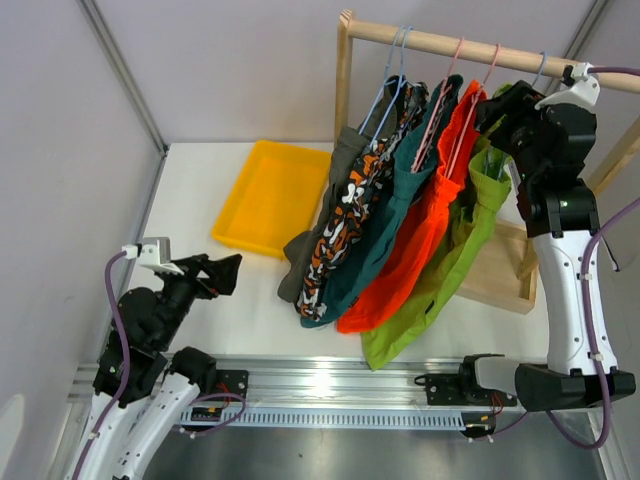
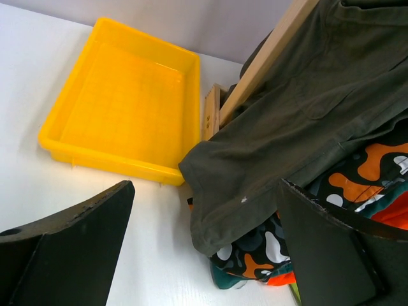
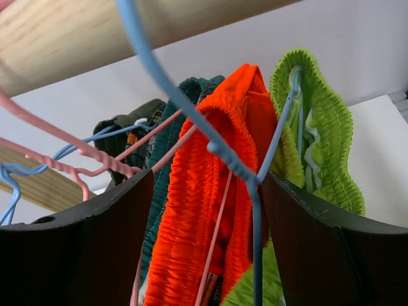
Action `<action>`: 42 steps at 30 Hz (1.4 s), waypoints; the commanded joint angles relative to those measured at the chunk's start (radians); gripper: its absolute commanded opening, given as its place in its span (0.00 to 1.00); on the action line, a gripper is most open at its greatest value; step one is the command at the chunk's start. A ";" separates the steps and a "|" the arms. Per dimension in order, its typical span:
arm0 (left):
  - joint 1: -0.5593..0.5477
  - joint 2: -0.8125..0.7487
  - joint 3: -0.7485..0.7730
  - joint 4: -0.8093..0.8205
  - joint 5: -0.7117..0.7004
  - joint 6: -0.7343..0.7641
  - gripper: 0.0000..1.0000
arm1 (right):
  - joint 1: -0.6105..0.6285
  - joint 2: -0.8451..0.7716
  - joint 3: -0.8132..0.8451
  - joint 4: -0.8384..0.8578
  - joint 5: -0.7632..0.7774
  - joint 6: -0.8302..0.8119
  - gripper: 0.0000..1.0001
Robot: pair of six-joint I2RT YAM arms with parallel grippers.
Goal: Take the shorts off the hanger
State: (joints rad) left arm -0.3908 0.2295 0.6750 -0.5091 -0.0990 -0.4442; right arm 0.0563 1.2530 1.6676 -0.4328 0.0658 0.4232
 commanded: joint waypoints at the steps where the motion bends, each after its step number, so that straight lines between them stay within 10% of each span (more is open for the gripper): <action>1: -0.006 0.019 0.001 0.030 0.033 0.007 0.98 | 0.030 -0.038 0.012 0.046 0.087 -0.027 0.69; 9: -0.006 0.019 0.000 0.034 0.036 0.006 0.98 | 0.042 -0.095 -0.058 0.054 0.117 -0.052 0.35; 13: -0.006 0.019 0.000 0.034 0.031 0.006 0.98 | 0.042 -0.119 -0.078 0.042 0.117 -0.089 0.00; 22: -0.006 0.116 0.043 0.127 0.202 0.071 0.99 | 0.039 -0.211 -0.100 0.065 0.115 -0.141 0.00; 29: -0.065 0.367 0.390 0.152 0.285 0.131 0.99 | 0.037 -0.253 -0.034 0.072 0.117 -0.152 0.00; 36: -0.297 0.764 0.854 0.051 0.184 0.252 0.99 | 0.033 -0.234 0.041 0.065 0.103 -0.124 0.00; 42: -0.655 0.955 0.936 0.113 0.113 0.305 0.99 | 0.034 -0.245 0.087 0.000 0.094 -0.071 0.00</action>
State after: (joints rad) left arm -0.8948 1.1034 1.6012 -0.3973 0.0605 -0.2070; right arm 0.0914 1.0344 1.6978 -0.4873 0.1696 0.3157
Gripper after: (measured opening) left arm 0.993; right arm 0.036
